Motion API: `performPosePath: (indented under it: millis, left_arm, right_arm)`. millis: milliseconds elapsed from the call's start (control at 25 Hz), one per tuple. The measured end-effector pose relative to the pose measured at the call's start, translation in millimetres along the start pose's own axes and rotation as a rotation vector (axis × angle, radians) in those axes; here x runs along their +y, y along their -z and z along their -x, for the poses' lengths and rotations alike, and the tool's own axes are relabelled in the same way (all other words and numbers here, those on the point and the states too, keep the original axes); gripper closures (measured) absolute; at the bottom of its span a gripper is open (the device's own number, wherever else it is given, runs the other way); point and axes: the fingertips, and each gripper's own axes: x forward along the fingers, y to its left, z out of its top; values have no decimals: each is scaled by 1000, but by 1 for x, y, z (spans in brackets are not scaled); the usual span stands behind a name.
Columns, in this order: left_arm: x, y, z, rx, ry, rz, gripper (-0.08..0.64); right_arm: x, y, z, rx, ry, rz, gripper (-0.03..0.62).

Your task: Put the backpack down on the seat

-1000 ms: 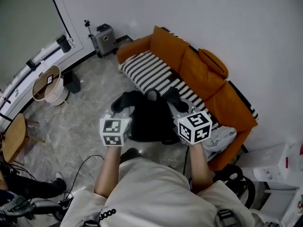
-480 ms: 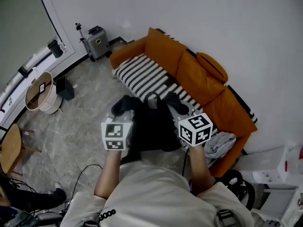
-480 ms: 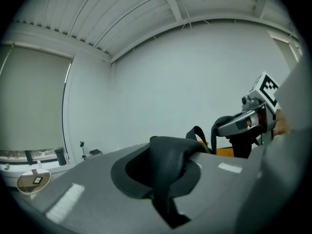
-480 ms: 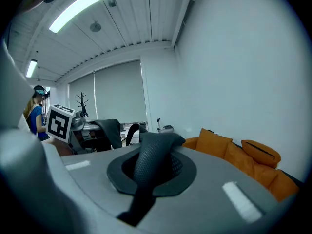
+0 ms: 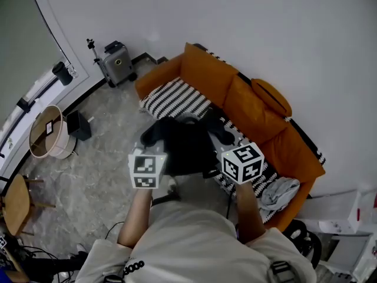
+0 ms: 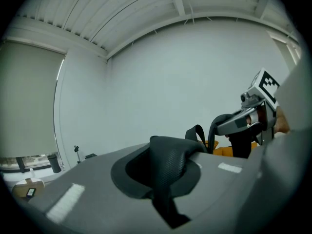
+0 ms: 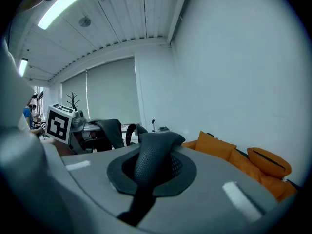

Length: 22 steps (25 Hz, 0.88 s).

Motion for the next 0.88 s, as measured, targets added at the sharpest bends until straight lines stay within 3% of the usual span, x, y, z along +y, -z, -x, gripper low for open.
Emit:
performPosePath:
  millis: [440,880]
  left_arm:
    - [79,-6,-84,8,43,38,549]
    - [130,12,-132,34,99,55,549]
  right_arm:
    - [-30,-45,-98,9,27,-27,589]
    - [-40,-51,-168,32,61,-77,589]
